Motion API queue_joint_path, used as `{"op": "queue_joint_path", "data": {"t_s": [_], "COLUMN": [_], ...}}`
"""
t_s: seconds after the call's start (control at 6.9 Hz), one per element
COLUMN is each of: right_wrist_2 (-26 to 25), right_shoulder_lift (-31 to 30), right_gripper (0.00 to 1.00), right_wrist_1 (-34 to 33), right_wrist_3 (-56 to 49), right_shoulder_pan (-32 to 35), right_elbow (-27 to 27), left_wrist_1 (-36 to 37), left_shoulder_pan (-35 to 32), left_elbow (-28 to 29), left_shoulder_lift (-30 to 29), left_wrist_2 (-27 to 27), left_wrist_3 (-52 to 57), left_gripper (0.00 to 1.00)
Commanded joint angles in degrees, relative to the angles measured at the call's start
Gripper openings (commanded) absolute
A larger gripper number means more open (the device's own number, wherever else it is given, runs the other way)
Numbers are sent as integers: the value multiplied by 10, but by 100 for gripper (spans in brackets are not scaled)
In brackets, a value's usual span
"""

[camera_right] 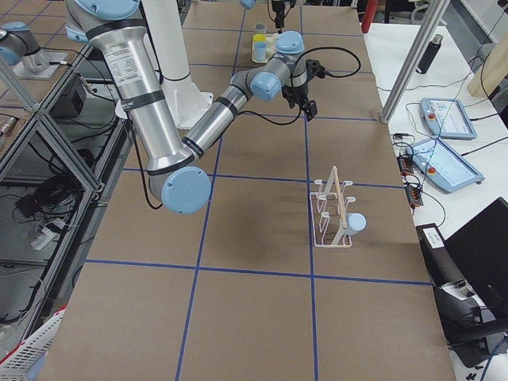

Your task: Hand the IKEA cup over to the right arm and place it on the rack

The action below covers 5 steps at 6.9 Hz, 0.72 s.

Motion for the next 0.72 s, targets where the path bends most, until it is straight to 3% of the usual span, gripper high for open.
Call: {"op": "queue_joint_path", "data": {"t_s": [0.0,0.29,0.58], "right_wrist_2": [-1,-1,-1], "right_shoulder_lift": [2,2,2], "right_gripper": [99,99,99], "right_wrist_1": [0,0,0], "right_wrist_3": [2,2,2], "right_shoulder_pan": [-2,-3,-3], "right_elbow": [0,0,0], "left_wrist_1": [-6,-35,-38], "left_shoulder_pan": [3,5,14], "left_elbow": [14,30,30], "left_shoulder_lift": [0,0,0], "left_wrist_2": [-1,-6,-8], "left_wrist_3": [1,-1,-2], "left_gripper": [62,55,35]}}
